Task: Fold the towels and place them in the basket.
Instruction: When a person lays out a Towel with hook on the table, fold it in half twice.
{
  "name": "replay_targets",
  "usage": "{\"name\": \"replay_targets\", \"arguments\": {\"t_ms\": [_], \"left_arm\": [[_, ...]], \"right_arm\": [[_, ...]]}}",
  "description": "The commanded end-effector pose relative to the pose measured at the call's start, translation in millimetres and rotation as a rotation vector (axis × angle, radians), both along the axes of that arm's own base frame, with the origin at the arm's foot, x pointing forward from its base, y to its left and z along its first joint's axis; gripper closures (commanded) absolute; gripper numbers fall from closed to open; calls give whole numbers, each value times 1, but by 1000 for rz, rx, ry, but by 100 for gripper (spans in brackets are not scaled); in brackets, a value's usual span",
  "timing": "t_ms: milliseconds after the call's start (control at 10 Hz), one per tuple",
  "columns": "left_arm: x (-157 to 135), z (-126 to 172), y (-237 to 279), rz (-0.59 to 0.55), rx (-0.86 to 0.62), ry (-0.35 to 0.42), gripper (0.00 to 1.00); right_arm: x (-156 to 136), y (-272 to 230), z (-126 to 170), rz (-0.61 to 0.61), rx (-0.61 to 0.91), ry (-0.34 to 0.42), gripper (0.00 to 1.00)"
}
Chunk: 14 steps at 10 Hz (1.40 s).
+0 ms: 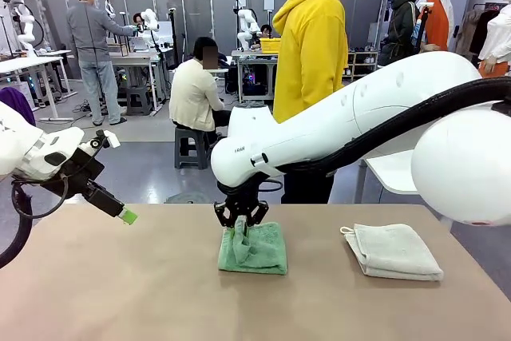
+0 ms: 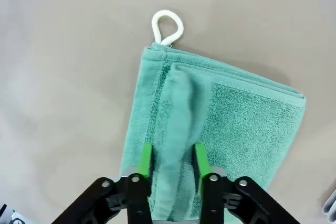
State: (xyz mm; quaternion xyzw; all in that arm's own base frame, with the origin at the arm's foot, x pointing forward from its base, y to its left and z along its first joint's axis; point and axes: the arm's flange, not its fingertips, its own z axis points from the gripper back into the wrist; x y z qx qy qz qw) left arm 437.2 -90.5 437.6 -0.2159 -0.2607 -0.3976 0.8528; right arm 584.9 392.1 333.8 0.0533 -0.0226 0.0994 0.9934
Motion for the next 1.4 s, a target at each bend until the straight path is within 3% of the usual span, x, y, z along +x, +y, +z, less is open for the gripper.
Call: {"name": "replay_targets", "arguments": {"t_ms": [0,100,800,900,1300], "left_arm": [[4,2,1,-23,7,4,0],[4,2,1,-23,7,4,0],[4,2,1,-23,7,4,0],[4,2,1,-23,7,4,0],[4,2,1,-23,7,4,0]], "right_arm": [[-4,-5,5,-15,28,-10,6],[-5,-4,5,-15,37,-9,0],[-8,-38,16,-11,98,-4,0],[3,-11,15,-30,68,-14,0],[3,-11,15,-30,68,-14,0]]}}
